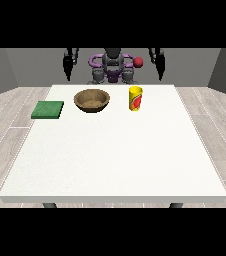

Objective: Pick the cup and pour the ball into the bowl, then pick the bowl and place it on the pad

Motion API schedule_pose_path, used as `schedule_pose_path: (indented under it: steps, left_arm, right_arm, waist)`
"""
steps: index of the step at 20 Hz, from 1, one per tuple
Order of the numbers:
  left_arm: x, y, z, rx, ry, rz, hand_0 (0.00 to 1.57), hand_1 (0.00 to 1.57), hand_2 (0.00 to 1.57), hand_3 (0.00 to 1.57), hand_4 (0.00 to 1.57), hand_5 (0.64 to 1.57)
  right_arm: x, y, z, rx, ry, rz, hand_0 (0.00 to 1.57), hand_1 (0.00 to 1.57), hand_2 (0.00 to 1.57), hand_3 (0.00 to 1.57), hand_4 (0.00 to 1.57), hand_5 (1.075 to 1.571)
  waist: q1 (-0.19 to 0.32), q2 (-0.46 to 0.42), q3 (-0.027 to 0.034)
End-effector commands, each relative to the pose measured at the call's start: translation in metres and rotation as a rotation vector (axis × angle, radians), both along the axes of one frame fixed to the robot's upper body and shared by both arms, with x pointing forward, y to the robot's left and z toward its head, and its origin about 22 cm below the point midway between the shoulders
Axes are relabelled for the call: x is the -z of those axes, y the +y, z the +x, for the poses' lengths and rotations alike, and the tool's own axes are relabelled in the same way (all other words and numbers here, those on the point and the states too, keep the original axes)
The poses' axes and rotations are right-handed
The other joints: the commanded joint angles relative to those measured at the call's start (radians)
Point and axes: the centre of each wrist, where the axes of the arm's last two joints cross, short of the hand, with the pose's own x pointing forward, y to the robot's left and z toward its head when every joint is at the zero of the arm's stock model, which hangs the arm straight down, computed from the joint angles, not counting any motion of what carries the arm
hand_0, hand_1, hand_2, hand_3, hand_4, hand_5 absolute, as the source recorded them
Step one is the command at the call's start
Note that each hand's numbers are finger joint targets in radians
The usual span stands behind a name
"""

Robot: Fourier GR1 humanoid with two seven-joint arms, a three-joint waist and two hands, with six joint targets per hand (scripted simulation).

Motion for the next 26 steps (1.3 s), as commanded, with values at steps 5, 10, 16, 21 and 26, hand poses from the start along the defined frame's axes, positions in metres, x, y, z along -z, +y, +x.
schedule_pose_path:
  steps: [5,10,16,21,26]
  left_arm:
    - [-0.034,0.007,0.005,0.016,-0.036,0.032,0.00,0.00,0.00,0.00,0.00,1.557]
    - [-0.069,0.012,0.016,0.003,-0.117,-0.153,0.00,0.00,0.00,0.00,0.00,1.558]
    - [-0.065,0.035,0.012,-0.020,-0.240,-0.122,0.00,0.00,0.00,0.00,0.00,1.547]
    - [-0.065,0.014,0.030,-0.006,-0.294,-0.124,0.00,0.00,0.00,0.00,0.00,1.536]
    - [-0.010,0.028,0.027,-0.031,-0.348,-0.102,0.00,0.00,0.00,0.00,0.00,1.524]
  right_arm:
    - [-0.030,-0.007,0.002,0.001,-0.021,-0.032,0.00,0.00,0.00,0.00,0.00,1.569]
    - [-0.046,-0.100,-0.008,0.011,-0.048,0.031,0.00,0.00,0.00,0.00,0.00,1.569]
    - [-0.040,-0.093,-0.008,0.020,-0.141,0.066,0.00,0.00,0.00,0.00,0.00,1.569]
    - [-0.046,-0.080,0.014,0.013,-0.199,0.064,0.00,0.00,0.00,0.00,0.00,1.570]
    - [-0.038,-0.062,0.010,-0.048,-0.240,0.047,0.00,0.00,0.00,0.00,0.00,1.570]
  waist:
    - [-0.007,-0.263,-0.0235]
    - [-0.015,-0.169,-0.0285]
    - [-0.018,-0.047,-0.0291]
    - [-0.011,0.030,-0.0290]
    - [-0.067,0.115,-0.0297]
